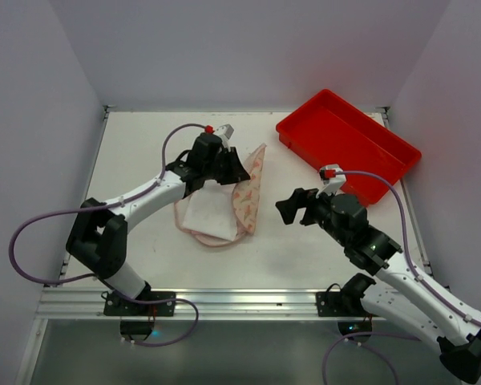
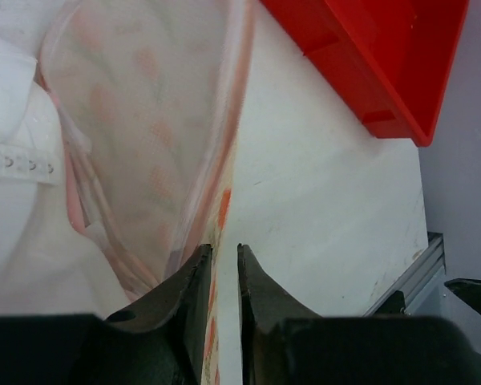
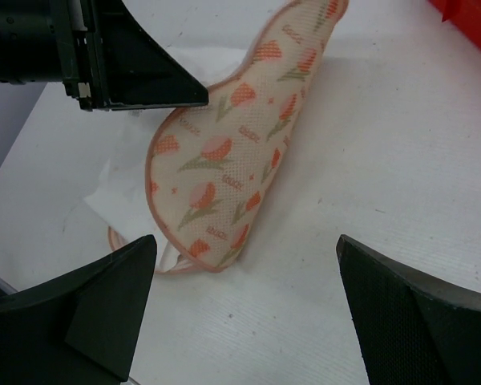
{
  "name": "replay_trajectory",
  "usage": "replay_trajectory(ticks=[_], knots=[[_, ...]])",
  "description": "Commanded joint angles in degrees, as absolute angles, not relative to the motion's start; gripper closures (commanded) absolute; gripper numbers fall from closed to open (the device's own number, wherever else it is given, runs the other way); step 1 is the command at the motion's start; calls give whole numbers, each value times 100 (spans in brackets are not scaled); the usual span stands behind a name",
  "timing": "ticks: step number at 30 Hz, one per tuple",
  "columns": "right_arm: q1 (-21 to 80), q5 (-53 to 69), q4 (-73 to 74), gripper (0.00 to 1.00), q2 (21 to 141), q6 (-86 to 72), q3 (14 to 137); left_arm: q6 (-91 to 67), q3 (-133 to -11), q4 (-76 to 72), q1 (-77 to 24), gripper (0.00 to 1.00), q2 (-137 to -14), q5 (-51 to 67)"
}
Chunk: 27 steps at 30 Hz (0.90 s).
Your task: Unzip the laundry bag and remove the bra
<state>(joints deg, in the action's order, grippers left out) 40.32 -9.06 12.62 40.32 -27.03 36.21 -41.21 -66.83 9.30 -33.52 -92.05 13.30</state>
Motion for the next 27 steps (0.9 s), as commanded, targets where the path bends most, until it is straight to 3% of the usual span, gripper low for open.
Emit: replay_trajectory(ticks=[1, 9, 12, 15, 16, 19, 22, 27], knots=[[3999, -932, 1178, 4, 3981, -2733, 3551, -4298, -6478, 888, -3313, 76, -9009, 1108], [3999, -931, 1169, 5, 3991, -2848, 3639, -4544, -6855, 176, -3822, 76, -9684, 1397], [3999, -993, 1204, 4, 3824, -2795, 3647, -4553, -7093, 141, -4069, 69, -9975, 1652], [4008, -879, 1187, 1, 3919, -2707, 3700, -4536, -6900, 228, -4008, 47, -9617, 1416], [4008, -722, 1143, 1, 4111, -2698, 3726, -4492, -6812, 342, -3930, 29, -9285, 1258], [4008, -415, 837, 1, 4568, -2698, 3919, -4333, -6637, 1008, -3421, 6, -8590, 932], [4043, -177, 433, 1, 5182, -2654, 4217, -4044, -6496, 1588, -2639, 0, -7966, 783], [4411, -202, 255, 1, 6572, -2163, 5157, -3148, -6408, 2451, -1469, 0, -7418, 351]])
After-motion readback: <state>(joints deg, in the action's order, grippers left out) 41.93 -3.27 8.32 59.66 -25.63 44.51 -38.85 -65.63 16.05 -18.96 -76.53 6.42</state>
